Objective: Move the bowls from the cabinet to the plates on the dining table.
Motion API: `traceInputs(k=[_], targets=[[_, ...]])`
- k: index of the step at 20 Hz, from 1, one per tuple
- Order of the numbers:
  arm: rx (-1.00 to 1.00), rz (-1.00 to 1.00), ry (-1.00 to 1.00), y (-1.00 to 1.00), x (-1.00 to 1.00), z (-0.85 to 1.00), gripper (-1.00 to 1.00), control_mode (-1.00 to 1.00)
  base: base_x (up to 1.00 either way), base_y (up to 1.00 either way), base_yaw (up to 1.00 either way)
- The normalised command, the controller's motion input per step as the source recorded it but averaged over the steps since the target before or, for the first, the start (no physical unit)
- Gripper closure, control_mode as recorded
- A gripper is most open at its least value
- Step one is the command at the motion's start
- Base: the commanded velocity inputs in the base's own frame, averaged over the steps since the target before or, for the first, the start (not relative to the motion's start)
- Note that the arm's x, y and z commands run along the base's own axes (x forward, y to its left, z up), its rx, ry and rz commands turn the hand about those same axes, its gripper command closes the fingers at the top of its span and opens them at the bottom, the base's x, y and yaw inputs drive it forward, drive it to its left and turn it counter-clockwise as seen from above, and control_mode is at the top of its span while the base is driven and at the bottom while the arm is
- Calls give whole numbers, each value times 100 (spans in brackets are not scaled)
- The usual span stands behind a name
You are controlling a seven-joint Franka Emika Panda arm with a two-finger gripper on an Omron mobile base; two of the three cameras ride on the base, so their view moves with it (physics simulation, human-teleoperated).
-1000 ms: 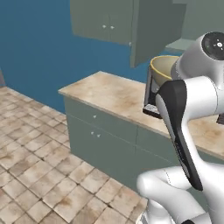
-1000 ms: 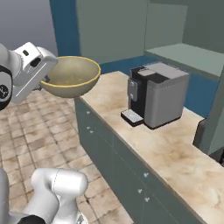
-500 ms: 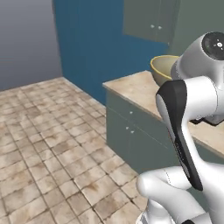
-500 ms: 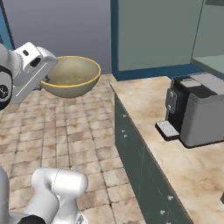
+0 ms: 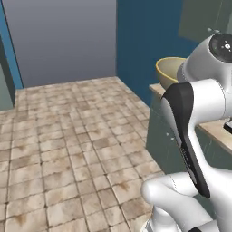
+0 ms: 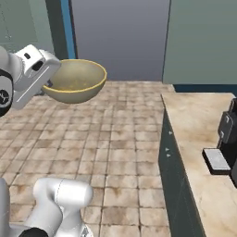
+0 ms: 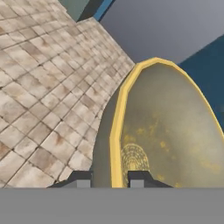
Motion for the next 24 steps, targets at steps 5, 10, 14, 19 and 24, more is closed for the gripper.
traceInputs(k=[5, 10, 14, 19, 24], targets=[[0, 0, 0, 0, 0, 0, 100, 100, 10, 4, 46], [0, 0, 0, 0, 0, 0, 100, 100, 14, 6, 44], [0, 0, 0, 0, 0, 0, 100, 100, 16, 8, 42], [0, 0, 0, 0, 0, 0, 100, 100, 12, 13, 31], [0, 0, 0, 0, 0, 0, 100, 100, 59, -2, 21]])
